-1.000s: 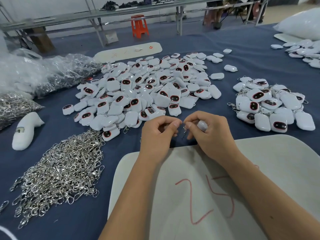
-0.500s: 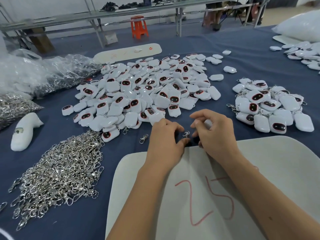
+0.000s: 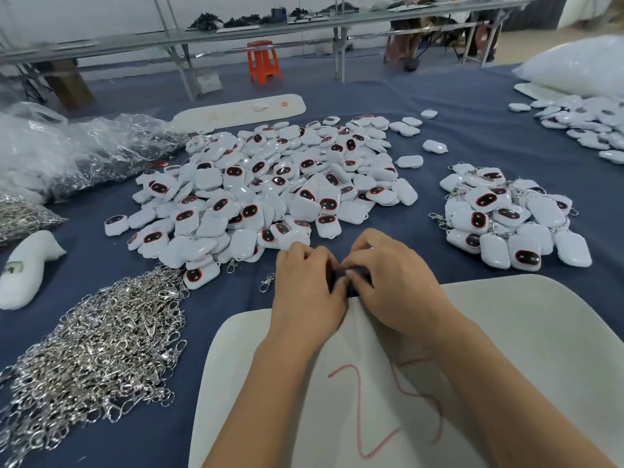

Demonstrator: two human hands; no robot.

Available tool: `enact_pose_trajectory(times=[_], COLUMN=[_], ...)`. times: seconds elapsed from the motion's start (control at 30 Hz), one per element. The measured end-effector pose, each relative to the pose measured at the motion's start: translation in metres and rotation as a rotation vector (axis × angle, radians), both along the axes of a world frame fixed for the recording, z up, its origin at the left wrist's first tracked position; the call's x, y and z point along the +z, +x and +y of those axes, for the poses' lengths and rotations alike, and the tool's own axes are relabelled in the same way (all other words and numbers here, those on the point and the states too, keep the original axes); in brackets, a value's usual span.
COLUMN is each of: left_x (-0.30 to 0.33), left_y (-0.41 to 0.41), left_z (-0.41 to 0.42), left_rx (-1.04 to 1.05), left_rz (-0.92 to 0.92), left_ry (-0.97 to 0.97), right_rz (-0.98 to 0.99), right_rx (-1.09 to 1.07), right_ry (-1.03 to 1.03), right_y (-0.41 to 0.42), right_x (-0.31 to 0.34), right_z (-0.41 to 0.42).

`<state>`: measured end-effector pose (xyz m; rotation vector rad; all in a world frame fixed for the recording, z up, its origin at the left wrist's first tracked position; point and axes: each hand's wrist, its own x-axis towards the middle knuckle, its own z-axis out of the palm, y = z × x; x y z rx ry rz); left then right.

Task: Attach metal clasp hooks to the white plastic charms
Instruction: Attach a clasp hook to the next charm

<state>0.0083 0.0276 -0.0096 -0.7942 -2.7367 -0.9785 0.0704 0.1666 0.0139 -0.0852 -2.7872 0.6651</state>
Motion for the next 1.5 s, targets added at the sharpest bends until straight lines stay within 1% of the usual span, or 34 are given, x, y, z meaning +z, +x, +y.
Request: enact_pose_trajectory(times=[0.1,0.2,0.3,0.4,0.47,0.53,0.6,0.7,0.73,0.83,0.87,0.97,1.1,1.23,1.33,1.43,1.5], left_x=[-0.001,0.000,-0.001,0.001,0.002,0.003,0.003,0.004,0.005,0.005,0.005,0.004,0.003,0.003,0.003,0.004,0.006], left_y=[-0.001,-0.003,-0.004,-0.005,-0.006,-0.008,-0.008,-0.007,-0.007,-0.007,-0.007,-0.009,-0.008,-0.010,-0.010,-0.010,-0.008], left_z=[0.000,0.001,-0.001,-0.005,-0.007,-0.007,-0.006,-0.006,-0.006,-0.007,-0.007,-0.008,-0.006,-0.008,-0.008,-0.007,-0.007], left_rx=[0.024,-0.008,-0.052,-0.065,-0.029,-0.007,-0.014,-0.053,-0.071,-0.130,-0.141,-0.141,-0.132,-0.091,-0.076,-0.073,-0.096], left_rz=[-0.032,-0.059,-0.105,-0.167,-0.177,-0.200,-0.221,-0.243,-0.252,-0.235,-0.224,-0.228,-0.210,-0.211,-0.227,-0.225,-0.197], left_ry=[-0.049,-0.016,0.080,0.240,0.356,0.438,0.468,0.483,0.494,0.542,0.552,0.566,0.559,0.592,0.574,0.528,0.519], right_rz=[-0.033,-0.040,-0.012,0.067,0.140,0.193,0.226,0.249,0.247,0.165,0.144,0.129,0.133,0.157,0.174,0.221,0.249], right_rx=[0.015,0.025,0.010,-0.004,-0.015,-0.019,-0.039,-0.096,-0.095,0.007,0.036,0.028,-0.011,-0.056,-0.077,-0.102,-0.102], right_ry=[0.032,0.039,-0.007,-0.072,-0.146,-0.268,-0.372,-0.454,-0.495,-0.737,-0.768,-0.709,-0.705,-0.780,-0.817,-0.788,-0.717], right_y=[0.002,0.004,0.001,0.000,0.000,-0.001,-0.002,-0.002,-0.002,-0.001,-0.001,-0.002,-0.003,-0.004,-0.004,-0.003,-0.003], right_x=[0.002,0.001,-0.002,-0.007,-0.011,-0.012,-0.012,-0.014,-0.014,-0.011,-0.010,-0.012,-0.014,-0.014,-0.014,-0.015,-0.015], right_z=[-0.002,0.000,0.004,0.005,0.006,0.008,0.009,0.009,0.009,0.005,0.004,0.004,0.005,0.007,0.008,0.007,0.007])
